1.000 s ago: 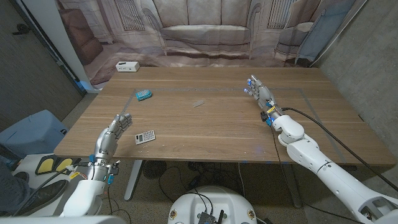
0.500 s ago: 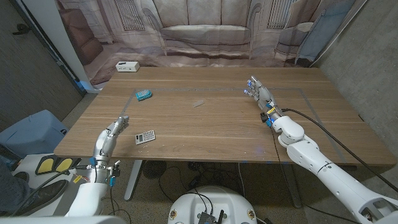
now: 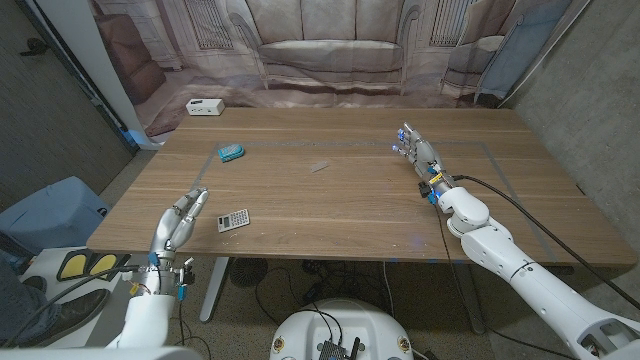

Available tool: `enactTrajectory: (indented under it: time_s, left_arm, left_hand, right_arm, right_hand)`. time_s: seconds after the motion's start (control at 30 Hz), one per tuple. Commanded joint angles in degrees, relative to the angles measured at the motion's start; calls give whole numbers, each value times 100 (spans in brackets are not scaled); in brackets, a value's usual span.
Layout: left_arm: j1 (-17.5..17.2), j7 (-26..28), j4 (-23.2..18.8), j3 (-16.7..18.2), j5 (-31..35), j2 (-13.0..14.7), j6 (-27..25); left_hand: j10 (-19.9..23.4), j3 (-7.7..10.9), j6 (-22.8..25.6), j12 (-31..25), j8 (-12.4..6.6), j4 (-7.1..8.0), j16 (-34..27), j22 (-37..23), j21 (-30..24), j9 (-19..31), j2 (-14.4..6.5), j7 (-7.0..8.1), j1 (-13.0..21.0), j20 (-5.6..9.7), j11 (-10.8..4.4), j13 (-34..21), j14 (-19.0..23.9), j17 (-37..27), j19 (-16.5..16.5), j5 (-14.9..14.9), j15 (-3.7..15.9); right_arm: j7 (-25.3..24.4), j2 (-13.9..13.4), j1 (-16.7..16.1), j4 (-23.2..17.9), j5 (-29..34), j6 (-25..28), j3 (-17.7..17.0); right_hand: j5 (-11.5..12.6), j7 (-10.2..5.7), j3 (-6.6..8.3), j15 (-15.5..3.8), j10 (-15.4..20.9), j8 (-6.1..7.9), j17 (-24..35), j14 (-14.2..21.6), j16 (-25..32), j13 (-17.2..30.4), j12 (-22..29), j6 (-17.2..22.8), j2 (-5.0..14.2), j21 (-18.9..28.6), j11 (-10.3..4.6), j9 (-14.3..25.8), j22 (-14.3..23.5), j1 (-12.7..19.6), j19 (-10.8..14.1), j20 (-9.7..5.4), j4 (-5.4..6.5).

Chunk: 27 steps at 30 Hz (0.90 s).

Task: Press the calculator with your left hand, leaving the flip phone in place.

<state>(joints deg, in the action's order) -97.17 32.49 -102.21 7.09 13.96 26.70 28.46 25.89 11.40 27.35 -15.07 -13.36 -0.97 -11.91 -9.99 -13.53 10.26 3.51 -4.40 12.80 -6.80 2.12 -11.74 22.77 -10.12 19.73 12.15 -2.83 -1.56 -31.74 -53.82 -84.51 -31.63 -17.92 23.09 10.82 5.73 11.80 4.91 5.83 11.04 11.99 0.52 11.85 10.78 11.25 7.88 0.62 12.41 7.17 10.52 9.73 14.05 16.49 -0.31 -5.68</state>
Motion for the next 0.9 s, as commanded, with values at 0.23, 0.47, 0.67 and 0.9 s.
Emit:
enactTrajectory:
  time_s: [0.23, 0.47, 0.67, 0.9]
  left_arm:
    - [-261, 766, -806, 11, 1529, 308, -1520]
    - [-317, 800, -982, -36, 1738, 531, -1982]
    - [-403, 823, -1219, -117, 2040, 674, -2521]
    - [-478, 814, -1454, -259, 2355, 826, -3171]
  left_hand:
    - [150, 12, 169, -48, -22, -44, -35, -26, 26, 34, -42, 20, 94, 21, -31, 5, 132, -19, 103, 13, 39]
    - [187, 12, 241, -43, -23, -54, -37, -27, 35, 35, -52, 82, 108, 21, -78, 4, 195, -19, 135, 10, 55]
    - [222, 9, 349, -39, -39, -61, -23, -28, 49, 36, -59, 115, 116, 17, -80, 4, 212, -19, 146, 7, 61]
    - [210, -2, 859, 4, -162, -59, 31, -32, 94, 35, -90, 261, 108, 19, -84, 0, 168, -24, 138, 0, 64]
  right_arm:
    - [-63, -94, -124, -133, -50, 48, -79]
    - [-74, -101, -128, -120, -58, 86, -81]
    - [-98, -66, -120, -109, -73, 83, -83]
    - [-69, -66, -86, -85, -57, 77, -69]
  right_hand:
    - [-17, -6, -7, 15, 23, 19, 16, 30, 24, 16, 21, 34, 47, -38, 37, 18, 10, -4, 43, 3, -42]
    - [-18, -8, -14, 13, 21, 15, 16, 25, 20, 16, 19, 30, 43, -44, 37, 18, 10, -9, 46, 3, -46]
    - [-18, -4, -15, 14, 17, 15, 16, 25, 20, 16, 17, 30, 48, -51, 35, 18, 10, -10, 44, 3, -48]
    - [-18, -8, -20, 15, 16, 13, 16, 24, 18, 16, 16, 29, 46, -57, 42, 18, 10, -13, 45, 4, -51]
